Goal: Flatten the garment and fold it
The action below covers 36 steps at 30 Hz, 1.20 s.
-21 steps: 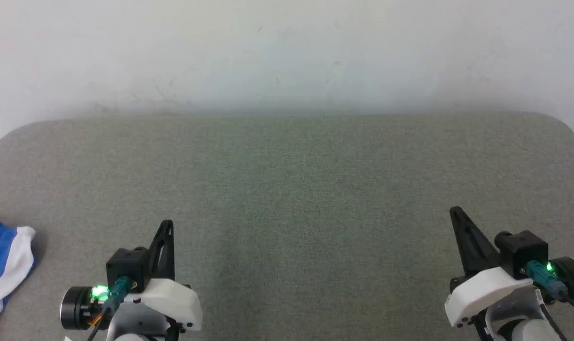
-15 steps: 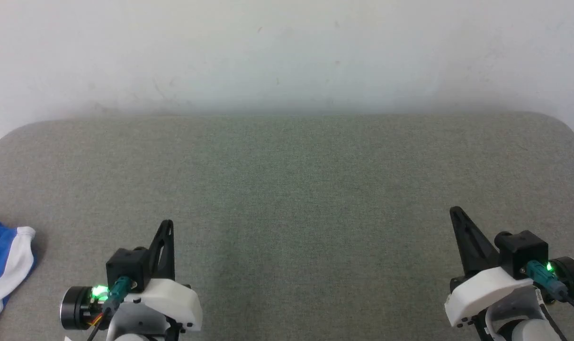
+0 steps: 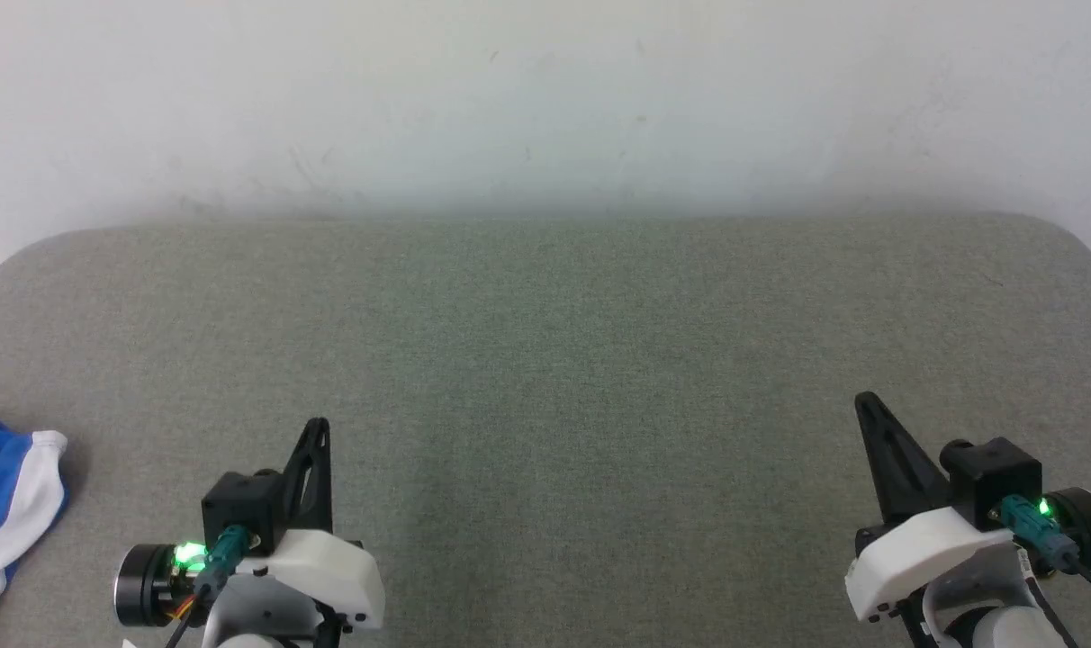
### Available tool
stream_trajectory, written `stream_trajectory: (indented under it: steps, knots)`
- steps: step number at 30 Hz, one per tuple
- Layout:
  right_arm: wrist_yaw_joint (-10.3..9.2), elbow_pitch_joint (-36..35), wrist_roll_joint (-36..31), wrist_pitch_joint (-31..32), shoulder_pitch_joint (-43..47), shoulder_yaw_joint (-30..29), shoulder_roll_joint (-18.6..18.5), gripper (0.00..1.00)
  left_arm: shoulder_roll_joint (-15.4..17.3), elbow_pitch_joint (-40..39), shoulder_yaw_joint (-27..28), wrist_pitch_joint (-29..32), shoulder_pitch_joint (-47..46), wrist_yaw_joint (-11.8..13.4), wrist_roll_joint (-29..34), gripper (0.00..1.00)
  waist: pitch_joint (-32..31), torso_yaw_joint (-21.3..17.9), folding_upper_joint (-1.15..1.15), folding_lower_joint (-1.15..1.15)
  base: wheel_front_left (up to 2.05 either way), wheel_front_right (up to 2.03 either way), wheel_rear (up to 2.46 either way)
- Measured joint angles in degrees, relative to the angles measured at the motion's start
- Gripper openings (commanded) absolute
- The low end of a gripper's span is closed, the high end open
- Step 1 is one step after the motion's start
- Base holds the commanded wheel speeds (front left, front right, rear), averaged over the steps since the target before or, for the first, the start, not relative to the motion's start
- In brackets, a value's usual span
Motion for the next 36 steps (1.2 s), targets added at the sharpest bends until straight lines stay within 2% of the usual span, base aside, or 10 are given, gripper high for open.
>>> stream_trajectory:
  steps: [1,19,36]
  knots:
    - [0.0,0.0,0.0,0.0,0.0,0.0,0.0,1.0,0.0,0.0,0.0,0.0,0.0,0.0,0.0,1.0,0.0,0.0,0.0,0.0,0.0,0.0,0.0]
    - [0.0,0.1,0.2,-1.3,0.1,-0.6,0.0,1.0,0.0,0.6,-0.4,-1.4,0.0,0.0,-1.2,1.0,-0.1,0.7,0.0,0.0,0.0,0.0,0.0]
    - [0.0,0.3,1.0,-3.0,0.6,-1.3,0.0,1.0,0.0,1.7,0.1,-3.4,0.0,-0.4,-2.4,1.0,-0.3,5.3,0.0,0.0,0.0,0.0,0.0]
